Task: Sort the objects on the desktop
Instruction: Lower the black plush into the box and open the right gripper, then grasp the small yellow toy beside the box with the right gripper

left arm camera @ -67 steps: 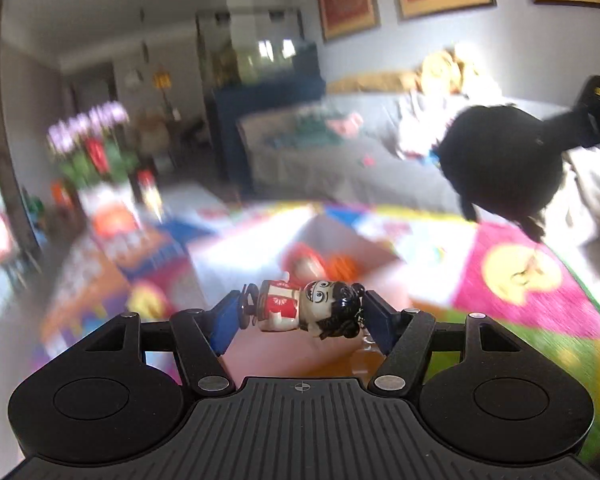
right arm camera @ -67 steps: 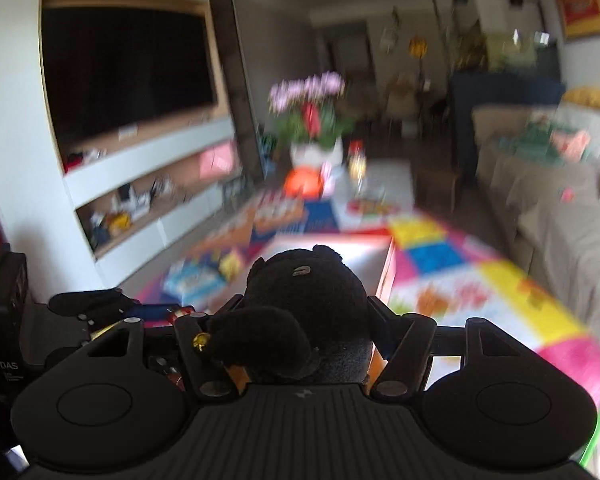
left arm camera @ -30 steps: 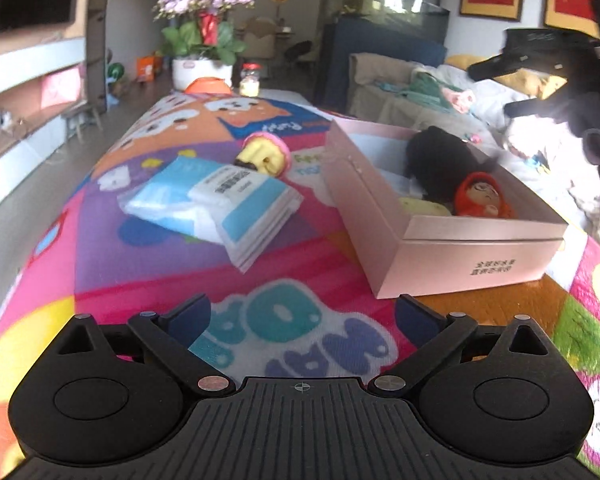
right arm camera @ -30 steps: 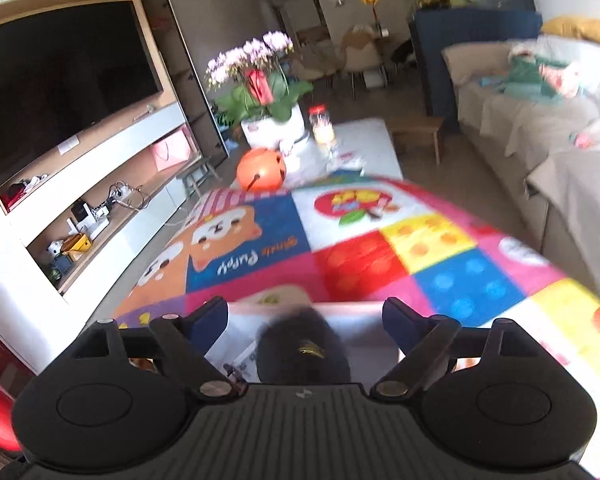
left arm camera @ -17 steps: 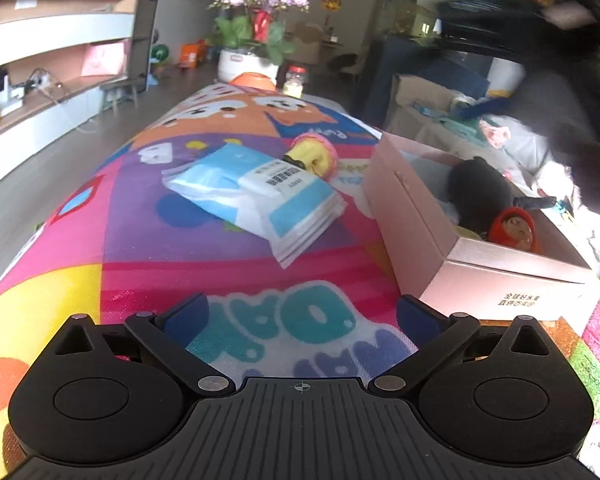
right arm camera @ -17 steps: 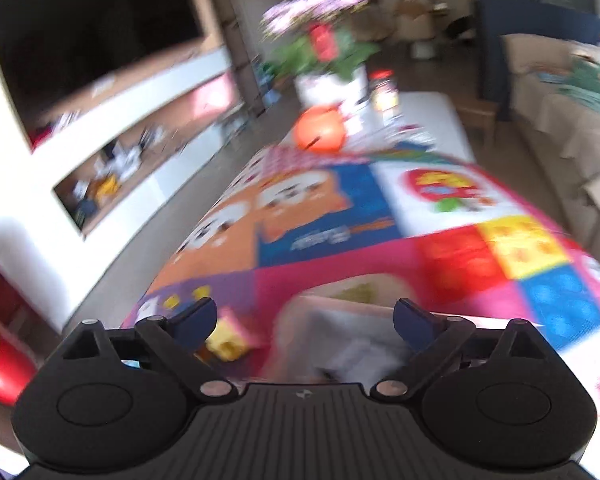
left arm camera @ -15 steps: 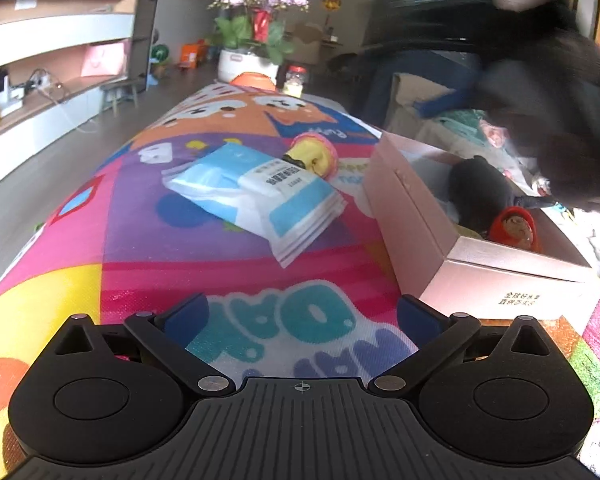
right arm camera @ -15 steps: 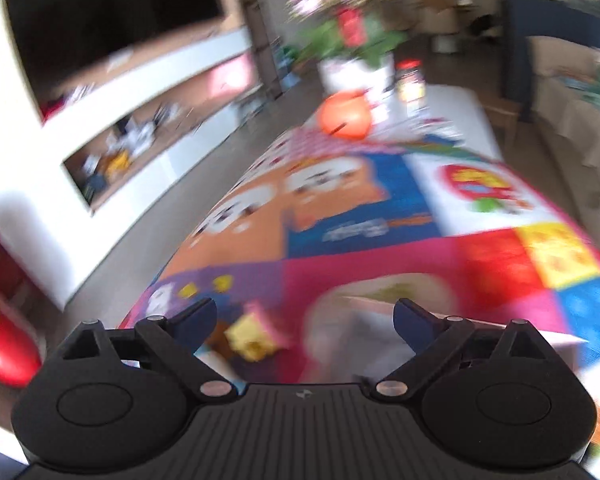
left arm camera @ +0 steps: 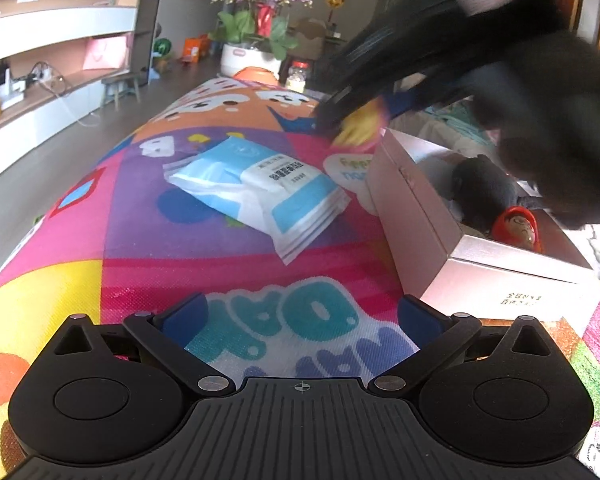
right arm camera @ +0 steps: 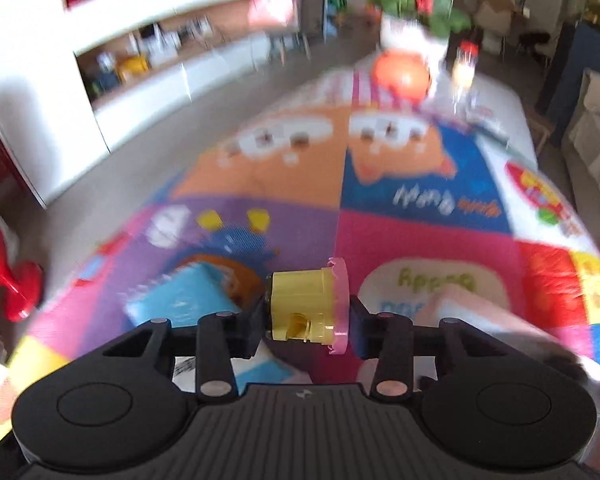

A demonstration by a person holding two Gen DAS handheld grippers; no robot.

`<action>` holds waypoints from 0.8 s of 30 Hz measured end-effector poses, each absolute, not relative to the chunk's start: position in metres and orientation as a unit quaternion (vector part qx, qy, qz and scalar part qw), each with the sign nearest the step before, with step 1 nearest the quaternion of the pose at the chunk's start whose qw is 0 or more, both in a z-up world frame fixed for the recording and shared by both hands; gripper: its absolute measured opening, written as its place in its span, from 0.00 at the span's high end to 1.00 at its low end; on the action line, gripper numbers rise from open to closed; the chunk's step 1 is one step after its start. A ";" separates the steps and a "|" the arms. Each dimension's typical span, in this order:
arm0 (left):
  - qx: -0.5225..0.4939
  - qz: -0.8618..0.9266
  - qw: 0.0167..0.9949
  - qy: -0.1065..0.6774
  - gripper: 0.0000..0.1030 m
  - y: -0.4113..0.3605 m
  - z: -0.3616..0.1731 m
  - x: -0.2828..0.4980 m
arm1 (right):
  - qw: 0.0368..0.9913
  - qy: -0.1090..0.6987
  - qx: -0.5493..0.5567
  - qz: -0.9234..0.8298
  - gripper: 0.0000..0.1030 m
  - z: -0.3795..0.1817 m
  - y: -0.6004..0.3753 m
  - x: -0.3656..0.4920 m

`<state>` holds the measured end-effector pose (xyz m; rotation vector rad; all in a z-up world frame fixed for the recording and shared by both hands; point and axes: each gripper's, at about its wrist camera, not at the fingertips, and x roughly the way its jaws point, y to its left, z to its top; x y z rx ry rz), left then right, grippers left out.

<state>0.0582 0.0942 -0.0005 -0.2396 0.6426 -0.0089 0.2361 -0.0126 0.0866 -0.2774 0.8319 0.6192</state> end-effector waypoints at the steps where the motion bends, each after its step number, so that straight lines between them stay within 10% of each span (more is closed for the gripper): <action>1: -0.117 -0.004 0.942 0.315 0.00 0.094 0.000 0.058 | 0.862 0.383 -0.123 0.308 0.60 0.098 -0.025 0.225; 20: -0.067 0.016 0.940 0.335 0.00 0.079 -0.001 0.064 | 0.869 0.317 -0.336 0.180 0.60 0.042 -0.183 0.030; 24: -0.053 0.028 0.939 0.339 0.00 0.075 -0.002 0.064 | 0.872 0.293 -0.345 0.186 0.37 0.030 -0.174 0.023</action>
